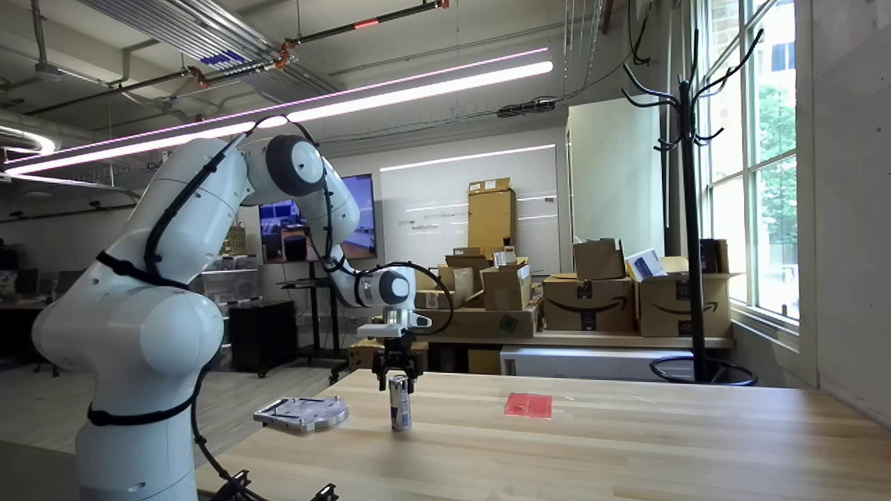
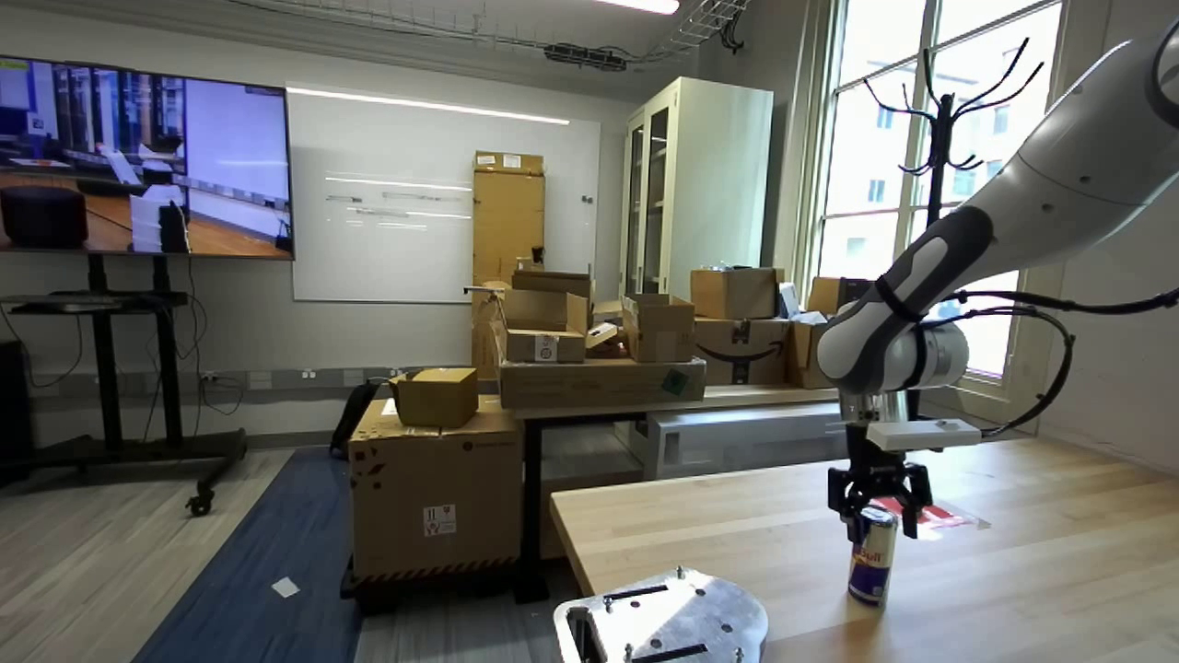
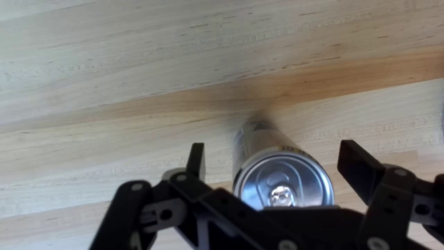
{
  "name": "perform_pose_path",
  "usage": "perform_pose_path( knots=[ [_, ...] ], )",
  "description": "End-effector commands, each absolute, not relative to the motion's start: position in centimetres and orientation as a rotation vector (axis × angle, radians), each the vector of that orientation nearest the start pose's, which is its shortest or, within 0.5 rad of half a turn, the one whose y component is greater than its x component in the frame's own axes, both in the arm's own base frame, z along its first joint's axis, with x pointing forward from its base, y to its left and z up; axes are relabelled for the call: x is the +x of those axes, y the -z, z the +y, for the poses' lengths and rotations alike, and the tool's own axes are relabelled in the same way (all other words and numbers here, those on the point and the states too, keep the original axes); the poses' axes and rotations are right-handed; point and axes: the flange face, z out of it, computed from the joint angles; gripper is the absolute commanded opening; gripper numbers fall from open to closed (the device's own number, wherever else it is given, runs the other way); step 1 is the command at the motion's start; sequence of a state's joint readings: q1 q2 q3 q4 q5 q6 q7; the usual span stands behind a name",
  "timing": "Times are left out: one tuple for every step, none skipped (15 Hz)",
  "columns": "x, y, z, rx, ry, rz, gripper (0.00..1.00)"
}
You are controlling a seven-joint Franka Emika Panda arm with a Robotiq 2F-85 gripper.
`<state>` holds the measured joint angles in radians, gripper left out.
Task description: Put the red bull can on the metal object
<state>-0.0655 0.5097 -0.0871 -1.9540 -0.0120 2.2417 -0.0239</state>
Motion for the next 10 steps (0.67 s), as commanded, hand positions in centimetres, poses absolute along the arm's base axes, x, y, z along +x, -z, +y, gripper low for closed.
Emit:
perform_pose_path(
  knots=[
    [58.47,-19.96,-9.15,-3.128,-0.353,0.153,0.68],
    [58.42,-19.91,-9.13,-3.126,-0.355,0.150,0.58],
    [58.37,-19.88,-9.12,-3.127,-0.355,0.148,0.51],
    [58.34,-19.89,-9.11,-3.127,-0.352,0.146,0.42],
    [58.32,-19.90,-9.08,-3.128,-0.352,0.143,0.35],
    [58.29,-19.90,-9.07,-3.129,-0.351,0.141,0.31],
    [58.29,-19.92,-9.10,-3.129,-0.350,0.138,0.30],
    [58.28,-19.95,-9.00,-3.129,-0.349,0.136,0.30],
    [58.21,-20.08,-9.03,-3.131,-0.347,0.133,0.30],
    [58.15,-20.27,-9.02,-3.132,-0.344,0.131,0.30]
  ],
)
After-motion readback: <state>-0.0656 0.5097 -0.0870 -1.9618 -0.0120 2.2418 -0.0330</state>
